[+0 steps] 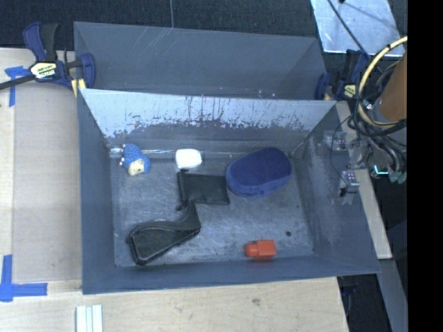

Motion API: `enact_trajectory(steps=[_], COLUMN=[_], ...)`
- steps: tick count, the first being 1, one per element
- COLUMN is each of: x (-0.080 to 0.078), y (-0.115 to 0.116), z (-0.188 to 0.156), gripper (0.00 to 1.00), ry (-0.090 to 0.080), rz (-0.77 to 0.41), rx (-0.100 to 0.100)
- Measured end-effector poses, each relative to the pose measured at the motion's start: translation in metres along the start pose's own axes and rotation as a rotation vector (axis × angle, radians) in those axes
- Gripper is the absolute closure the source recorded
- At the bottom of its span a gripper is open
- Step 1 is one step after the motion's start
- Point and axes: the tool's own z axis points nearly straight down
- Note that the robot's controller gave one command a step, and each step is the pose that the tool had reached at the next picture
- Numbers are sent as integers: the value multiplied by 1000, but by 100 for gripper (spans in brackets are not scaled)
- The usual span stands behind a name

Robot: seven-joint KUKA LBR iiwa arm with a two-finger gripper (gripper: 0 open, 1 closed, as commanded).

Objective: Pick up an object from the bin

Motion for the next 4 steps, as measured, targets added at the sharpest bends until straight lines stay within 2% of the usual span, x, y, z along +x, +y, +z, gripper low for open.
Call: enact_trajectory(steps=[1, 2, 3, 4], x=[-73, -75, -75, -74], y=[73, 120, 173, 174], z=[156, 123, 110, 154], gripper=[0, 0, 0, 0], ry=[-9, -13, -14, 2], rz=[-187, -482, -198, 134], rx=[2, 2, -1, 0])
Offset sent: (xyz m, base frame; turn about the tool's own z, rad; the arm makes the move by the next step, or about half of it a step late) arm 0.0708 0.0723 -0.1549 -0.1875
